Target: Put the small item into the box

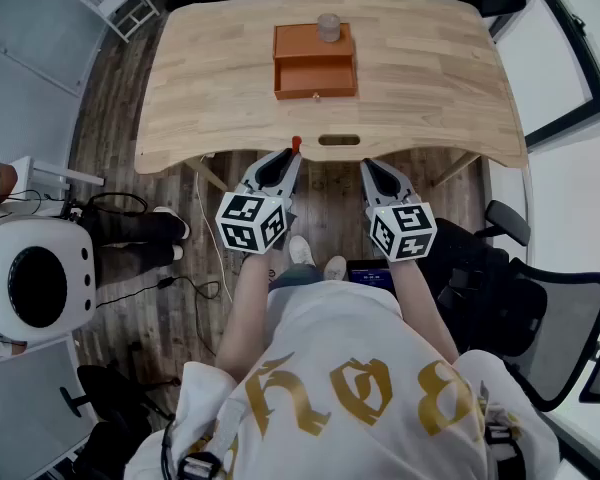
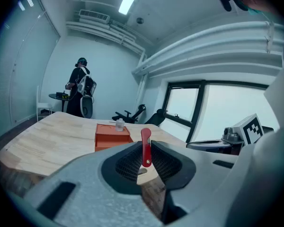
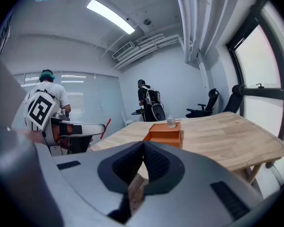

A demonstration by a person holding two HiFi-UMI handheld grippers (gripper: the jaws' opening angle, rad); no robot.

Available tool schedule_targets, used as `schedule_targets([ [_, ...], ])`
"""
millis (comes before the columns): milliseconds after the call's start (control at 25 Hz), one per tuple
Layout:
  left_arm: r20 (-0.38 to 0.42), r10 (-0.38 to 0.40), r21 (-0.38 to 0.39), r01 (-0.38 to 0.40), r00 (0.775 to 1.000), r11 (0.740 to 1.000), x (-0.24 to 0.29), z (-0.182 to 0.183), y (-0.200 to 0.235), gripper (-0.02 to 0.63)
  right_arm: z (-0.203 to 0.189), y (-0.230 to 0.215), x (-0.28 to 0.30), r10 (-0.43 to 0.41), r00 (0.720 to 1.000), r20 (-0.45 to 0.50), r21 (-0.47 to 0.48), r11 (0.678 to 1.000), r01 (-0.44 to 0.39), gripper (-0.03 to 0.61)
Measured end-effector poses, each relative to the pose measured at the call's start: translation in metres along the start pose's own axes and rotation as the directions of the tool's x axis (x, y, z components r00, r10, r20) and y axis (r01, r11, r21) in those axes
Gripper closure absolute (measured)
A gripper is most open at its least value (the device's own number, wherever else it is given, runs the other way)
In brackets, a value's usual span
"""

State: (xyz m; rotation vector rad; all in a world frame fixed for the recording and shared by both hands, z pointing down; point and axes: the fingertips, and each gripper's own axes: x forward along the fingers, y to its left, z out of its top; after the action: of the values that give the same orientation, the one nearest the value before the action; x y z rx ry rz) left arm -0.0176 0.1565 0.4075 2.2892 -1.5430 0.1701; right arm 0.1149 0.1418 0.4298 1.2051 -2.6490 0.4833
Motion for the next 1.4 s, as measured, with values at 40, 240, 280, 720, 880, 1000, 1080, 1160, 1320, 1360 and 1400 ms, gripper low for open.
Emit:
schedule_targets([
  [40, 0.001, -0.001, -0.005, 0.001, 1.000, 1.000, -0.002, 0.000, 0.001, 0.555, 0.001, 0.003, 0.000, 0.003, 1.000, 0.001, -0.004, 1.000, -0.003, 0.566],
  [240, 0.002, -0.015, -0.016, 0.015, 1.000, 1.000, -0.009, 0.001, 0.000, 0.555, 0.000, 0.009, -0.004, 0.003, 1.000, 0.006, -0.005, 1.000, -0.003, 0.566],
  [280, 0.001, -0.019, -0.016, 0.019, 1.000, 1.000, -0.010, 0.000, -0.001, 0.555, 0.000, 0.010, -0.005, 0.002, 1.000, 0.006, -0.005, 1.000, -0.002, 0.566],
  [720, 0.036, -0.027, -0.025, 0.028, 0.999, 0.999, -0.024, 0.001, -0.002, 0.555, -0.005, 0.017, -0.018, 0.008, 1.000, 0.000, -0.004, 1.000, -0.008, 0.566],
  [880, 0.048, -0.009, -0.034, 0.011, 0.999, 0.999, -0.027, 0.005, 0.003, 0.555, -0.003, 0.008, -0.022, -0.012, 1.000, 0.013, 0.012, 1.000, 0.012, 0.566],
  [1000, 0.059, -0.012, -0.040, 0.014, 0.998, 0.999, -0.023, 0.008, 0.006, 0.555, -0.002, 0.005, -0.017, -0.014, 1.000, 0.015, 0.019, 1.000, 0.014, 0.566],
  [1080, 0.060, -0.019, -0.037, 0.021, 0.998, 0.999, -0.017, 0.009, 0.007, 0.555, 0.000, 0.002, -0.012, -0.014, 1.000, 0.017, 0.021, 1.000, 0.013, 0.566],
  [1160, 0.054, -0.026, -0.036, 0.028, 0.998, 0.999, -0.009, 0.009, 0.008, 0.555, 0.000, -0.003, -0.007, -0.019, 1.000, 0.013, 0.024, 1.000, 0.018, 0.566],
  [1320, 0.043, -0.021, -0.034, 0.022, 0.999, 0.999, 0.011, 0.010, 0.023, 0.555, 0.001, -0.015, 0.012, -0.027, 1.000, -0.003, 0.027, 0.999, 0.027, 0.566],
  [1360, 0.040, -0.018, -0.036, 0.019, 0.999, 0.999, 0.017, 0.010, 0.029, 0.555, 0.001, -0.019, 0.018, -0.028, 1.000, -0.008, 0.028, 0.999, 0.029, 0.566],
  [1400, 0.037, -0.016, -0.038, 0.017, 0.999, 0.999, 0.024, 0.011, 0.036, 0.555, 0.001, -0.023, 0.025, -0.031, 0.999, -0.013, 0.029, 0.999, 0.031, 0.566],
])
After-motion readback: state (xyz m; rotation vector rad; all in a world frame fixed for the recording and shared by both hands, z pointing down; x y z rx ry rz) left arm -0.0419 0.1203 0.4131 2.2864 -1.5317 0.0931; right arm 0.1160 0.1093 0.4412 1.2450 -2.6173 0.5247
